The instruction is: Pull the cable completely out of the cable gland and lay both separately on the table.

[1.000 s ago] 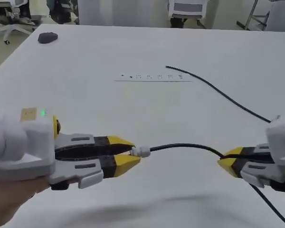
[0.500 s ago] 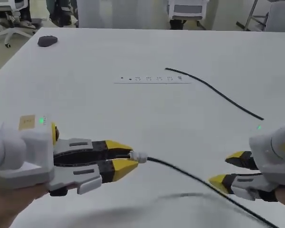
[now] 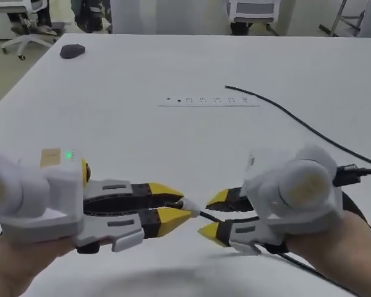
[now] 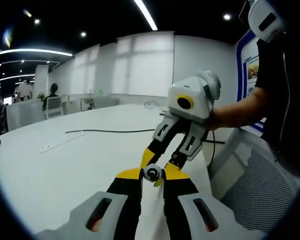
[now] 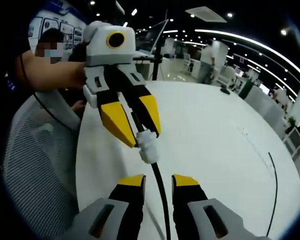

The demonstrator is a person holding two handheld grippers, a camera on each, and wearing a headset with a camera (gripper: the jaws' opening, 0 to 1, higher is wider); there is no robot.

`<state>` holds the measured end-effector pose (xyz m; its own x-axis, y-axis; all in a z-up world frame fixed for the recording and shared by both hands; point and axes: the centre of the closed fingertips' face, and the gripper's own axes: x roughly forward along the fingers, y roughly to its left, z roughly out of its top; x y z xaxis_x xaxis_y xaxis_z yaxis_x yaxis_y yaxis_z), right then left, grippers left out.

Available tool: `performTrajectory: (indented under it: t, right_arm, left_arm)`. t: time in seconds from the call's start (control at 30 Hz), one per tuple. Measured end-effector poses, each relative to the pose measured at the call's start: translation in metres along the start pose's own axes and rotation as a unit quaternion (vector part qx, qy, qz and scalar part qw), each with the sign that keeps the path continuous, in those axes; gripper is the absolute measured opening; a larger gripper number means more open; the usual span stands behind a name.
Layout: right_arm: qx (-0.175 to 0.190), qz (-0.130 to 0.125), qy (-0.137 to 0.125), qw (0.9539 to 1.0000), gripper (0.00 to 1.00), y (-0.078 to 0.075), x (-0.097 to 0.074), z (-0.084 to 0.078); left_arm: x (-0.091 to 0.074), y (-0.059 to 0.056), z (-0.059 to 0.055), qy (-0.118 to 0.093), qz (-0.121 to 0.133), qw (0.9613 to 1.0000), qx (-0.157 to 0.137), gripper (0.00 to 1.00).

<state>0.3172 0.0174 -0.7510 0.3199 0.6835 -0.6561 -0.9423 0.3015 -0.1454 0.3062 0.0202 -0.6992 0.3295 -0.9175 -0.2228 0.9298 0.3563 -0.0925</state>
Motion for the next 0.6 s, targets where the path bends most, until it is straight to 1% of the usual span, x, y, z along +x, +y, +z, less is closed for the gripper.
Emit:
performTrajectory:
  t: [0.03,0.07,0.1,0.13,0.17,0.2,0.23,0.3,0.33,0.37,0.4,0.43,0.47,0.5,0.53,0.57,0.6]
  right_arm:
    - [-0.004,0.004,0.0,1.0,0.06,0.001,0.001,0.001]
    - [-0.007,0.003,0.001,1.0,0.01,-0.001,0.001,0.002]
    - [-0.004,0.0,0.003,1.0,0.01,-0.002,0.001,0.002]
    - [-0.008,0.005,0.003,1.0,0.01,-0.001,0.001,0.001]
    - [-0.011,0.005,0.0,0.9999,0.0,-0.002,0.0,0.002]
    - [-0.016,0.001,-0.007,0.9998,0.0,-0.003,-0.001,0.004]
    - [-0.021,0.004,-0.007,0.9997,0.0,-0.002,-0.001,0.006]
    - [-0.036,-0.004,-0.005,0.9993,0.0,-0.006,-0.002,0.009]
    - [-0.041,-0.005,-0.003,0.9991,0.0,-0.007,-0.002,0.01]
    - [-0.05,-0.012,0.003,0.9987,0.0,-0.012,-0.002,0.011]
    - [-0.058,-0.017,0.007,0.9982,0.0,-0.015,-0.002,0.011]
    - [-0.063,-0.018,0.008,0.9978,0.0,-0.018,-0.001,0.012]
    - [-0.065,-0.02,0.011,0.9977,0.0,-0.022,0.0,0.013]
    - [-0.064,-0.023,0.01,0.9976,0.0,-0.026,0.001,0.016]
    - [-0.042,-0.018,-0.012,0.9989,0.0,-0.031,0.004,0.027]
    - [-0.025,-0.013,-0.026,0.9993,0.0,-0.033,0.006,0.035]
    - [-0.016,-0.005,-0.053,0.9985,0.0,-0.037,0.011,0.054]
  left_arm:
    - [0.0,0.0,0.0,0.0,0.001,1.0,0.0,0.14]
    - [0.0,0.0,0.0,0.001,0.0,1.0,0.0,0.14]
    - [0.0,0.002,0.0,0.001,0.004,1.0,0.003,0.14]
    - [-0.001,0.004,-0.003,0.011,0.01,0.9998,0.013,0.14]
    - [-0.003,0.007,-0.006,0.024,0.014,0.9993,0.025,0.14]
    - [-0.004,0.005,-0.003,0.022,0.013,0.9995,0.021,0.14]
    - [-0.008,0.006,0.001,0.023,0.013,0.9993,0.028,0.14]
    - [-0.019,0.011,0.007,0.02,0.02,0.9993,0.027,0.14]
    - [-0.025,0.013,0.01,0.012,0.022,0.9994,0.023,0.14]
    - [-0.031,0.014,0.014,0.003,0.023,0.9995,0.019,0.14]
    - [-0.043,0.02,0.014,0.005,0.037,0.9992,0.014,0.14]
    - [-0.053,0.026,0.013,0.007,0.052,0.9985,0.017,0.14]
    - [-0.068,0.033,0.014,0.003,0.073,0.9972,0.015,0.14]
    - [-0.077,0.036,0.015,-0.003,0.087,0.9961,0.01,0.14]
    - [-0.087,0.04,0.016,-0.011,0.1,0.9949,0.007,0.14]
    - [-0.101,0.045,0.017,-0.02,0.121,0.9925,0.003,0.14]
    - [-0.111,0.05,0.018,-0.028,0.137,0.9901,0.0,0.14]
